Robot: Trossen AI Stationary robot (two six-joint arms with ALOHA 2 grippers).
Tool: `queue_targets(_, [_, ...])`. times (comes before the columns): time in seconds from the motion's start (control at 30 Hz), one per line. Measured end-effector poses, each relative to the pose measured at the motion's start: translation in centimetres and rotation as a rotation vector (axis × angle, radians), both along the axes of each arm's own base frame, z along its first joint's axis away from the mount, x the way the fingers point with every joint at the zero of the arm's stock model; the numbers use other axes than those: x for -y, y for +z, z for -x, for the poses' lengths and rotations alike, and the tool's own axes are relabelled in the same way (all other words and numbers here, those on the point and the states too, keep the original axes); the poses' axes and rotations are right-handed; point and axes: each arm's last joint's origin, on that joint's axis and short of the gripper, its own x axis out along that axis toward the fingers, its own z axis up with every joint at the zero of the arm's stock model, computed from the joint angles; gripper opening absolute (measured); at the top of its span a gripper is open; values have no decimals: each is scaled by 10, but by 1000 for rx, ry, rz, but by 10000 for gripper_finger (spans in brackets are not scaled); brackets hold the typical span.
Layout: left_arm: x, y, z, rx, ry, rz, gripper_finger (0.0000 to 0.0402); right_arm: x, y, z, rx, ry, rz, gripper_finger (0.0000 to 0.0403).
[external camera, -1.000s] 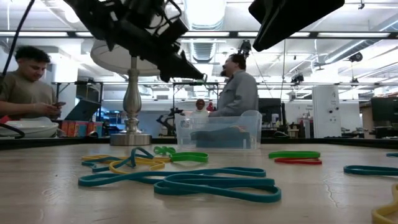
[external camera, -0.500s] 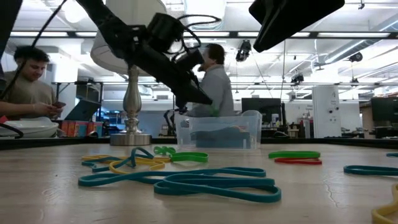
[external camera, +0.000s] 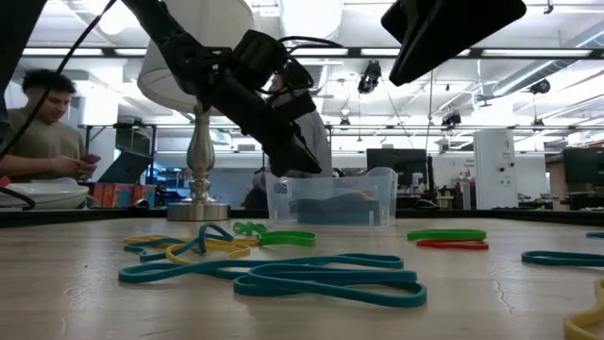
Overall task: Pick and place rubber bands into bin
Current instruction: Put the green rubber bands into the bin
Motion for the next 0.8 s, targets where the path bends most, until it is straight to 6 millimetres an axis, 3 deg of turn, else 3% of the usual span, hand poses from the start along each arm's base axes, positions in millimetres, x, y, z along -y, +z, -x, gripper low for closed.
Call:
queue_targets(0.13, [7,10,7,-38,-3,3,114,2,-7,3,-21,-29,-9,61])
queue_targets(0.33, [32,32,32,-69,-42,51,116,4,-16,6,-39,-40,-5,57])
queue_targets(0.5, [62,39,68,-55,-108,91,116,11,-24,9,-42,-144,-2,54])
queue_targets(0.8, [96,23,146,62,-196,169,116,39,-49,11,-83,-343,-60,54])
